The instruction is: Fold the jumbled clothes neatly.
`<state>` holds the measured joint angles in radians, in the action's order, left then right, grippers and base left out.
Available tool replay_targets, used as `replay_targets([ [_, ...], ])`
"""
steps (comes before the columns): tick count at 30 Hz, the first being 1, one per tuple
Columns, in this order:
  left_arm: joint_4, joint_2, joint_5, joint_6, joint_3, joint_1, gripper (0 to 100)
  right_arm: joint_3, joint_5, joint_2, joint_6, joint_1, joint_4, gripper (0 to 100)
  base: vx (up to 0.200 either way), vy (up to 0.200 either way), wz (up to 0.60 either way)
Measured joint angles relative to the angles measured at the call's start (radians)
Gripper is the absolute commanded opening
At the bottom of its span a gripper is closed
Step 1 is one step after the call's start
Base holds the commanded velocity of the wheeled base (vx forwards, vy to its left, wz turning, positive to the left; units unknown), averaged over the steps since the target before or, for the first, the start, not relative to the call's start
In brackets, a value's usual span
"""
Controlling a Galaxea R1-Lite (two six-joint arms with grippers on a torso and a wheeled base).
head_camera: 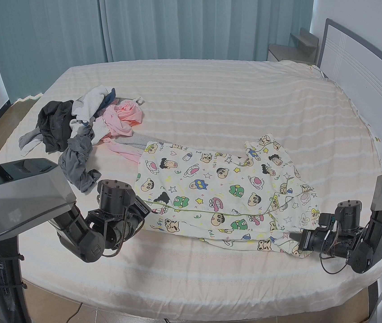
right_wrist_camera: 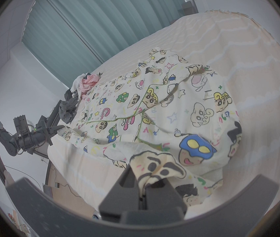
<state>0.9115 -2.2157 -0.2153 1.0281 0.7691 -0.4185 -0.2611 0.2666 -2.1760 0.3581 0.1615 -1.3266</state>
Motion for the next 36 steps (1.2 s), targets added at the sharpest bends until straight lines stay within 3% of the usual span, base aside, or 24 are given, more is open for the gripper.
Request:
replay_targets([
  [16, -0.114, -0.070, 0.005, -0.022, 0.180, 0.019, 0, -0.231, -0.011, -0.015, -0.009, -0.052, 0.213, 0, 0.000, 0.000, 0.00],
  [36, -0.190, -0.176, 0.007, -0.057, 0.356, 0.043, 0, -0.362, -0.013, -0.062, -0.038, -0.086, 0.271, 0, 0.000, 0.000, 0.00],
])
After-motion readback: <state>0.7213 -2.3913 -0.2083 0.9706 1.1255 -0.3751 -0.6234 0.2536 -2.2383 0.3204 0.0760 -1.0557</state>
